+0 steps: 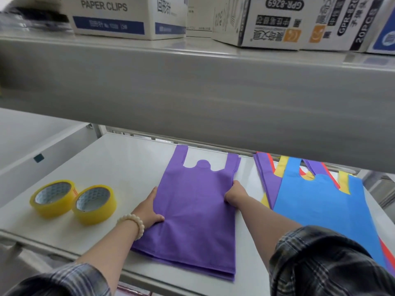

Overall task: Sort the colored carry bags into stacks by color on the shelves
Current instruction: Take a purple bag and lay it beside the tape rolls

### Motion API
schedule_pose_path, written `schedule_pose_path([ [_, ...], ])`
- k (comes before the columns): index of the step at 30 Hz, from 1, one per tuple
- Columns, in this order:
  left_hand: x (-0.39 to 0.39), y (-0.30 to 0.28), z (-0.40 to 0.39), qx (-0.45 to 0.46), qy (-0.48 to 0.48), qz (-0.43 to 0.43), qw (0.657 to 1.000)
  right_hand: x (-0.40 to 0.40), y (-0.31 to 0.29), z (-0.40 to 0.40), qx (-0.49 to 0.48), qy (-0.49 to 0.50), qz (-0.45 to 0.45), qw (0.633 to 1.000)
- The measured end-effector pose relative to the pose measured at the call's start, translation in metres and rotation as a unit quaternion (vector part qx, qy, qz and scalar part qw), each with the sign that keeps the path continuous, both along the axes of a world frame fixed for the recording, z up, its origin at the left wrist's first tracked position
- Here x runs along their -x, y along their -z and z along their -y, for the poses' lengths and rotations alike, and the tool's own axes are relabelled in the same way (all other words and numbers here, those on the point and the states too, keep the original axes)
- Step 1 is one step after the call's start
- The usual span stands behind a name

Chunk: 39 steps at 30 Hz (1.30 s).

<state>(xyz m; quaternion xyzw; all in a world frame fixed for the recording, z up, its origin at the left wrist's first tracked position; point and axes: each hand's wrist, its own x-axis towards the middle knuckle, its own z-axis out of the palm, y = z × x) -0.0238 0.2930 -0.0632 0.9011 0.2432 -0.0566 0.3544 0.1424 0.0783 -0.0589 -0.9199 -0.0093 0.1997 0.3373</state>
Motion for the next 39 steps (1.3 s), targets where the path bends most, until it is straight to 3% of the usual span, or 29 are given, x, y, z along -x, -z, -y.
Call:
schedule_pose_path([
  [23, -0.004, 0.003, 0.000, -0.006, -0.029, -0.047, 0.998, 0.002, 0.006, 0.002, -0.006, -0.002, 0.021, 1.000],
  [26, -0.006, 0.001, 0.002, -0.031, -0.039, -0.069, 0.996, 0.004, 0.005, 0.007, 0.026, 0.000, 0.033, 0.999],
  [31, -0.009, -0.009, 0.015, -0.148, -0.058, -0.117, 0.980, 0.008, 0.002, 0.012, 0.069, 0.005, 0.034, 0.997],
  [39, -0.022, -0.020, 0.049, -0.169, -0.093, -0.060, 0.979, 0.017, -0.010, 0.037, 0.041, 0.028, 0.056, 0.997],
])
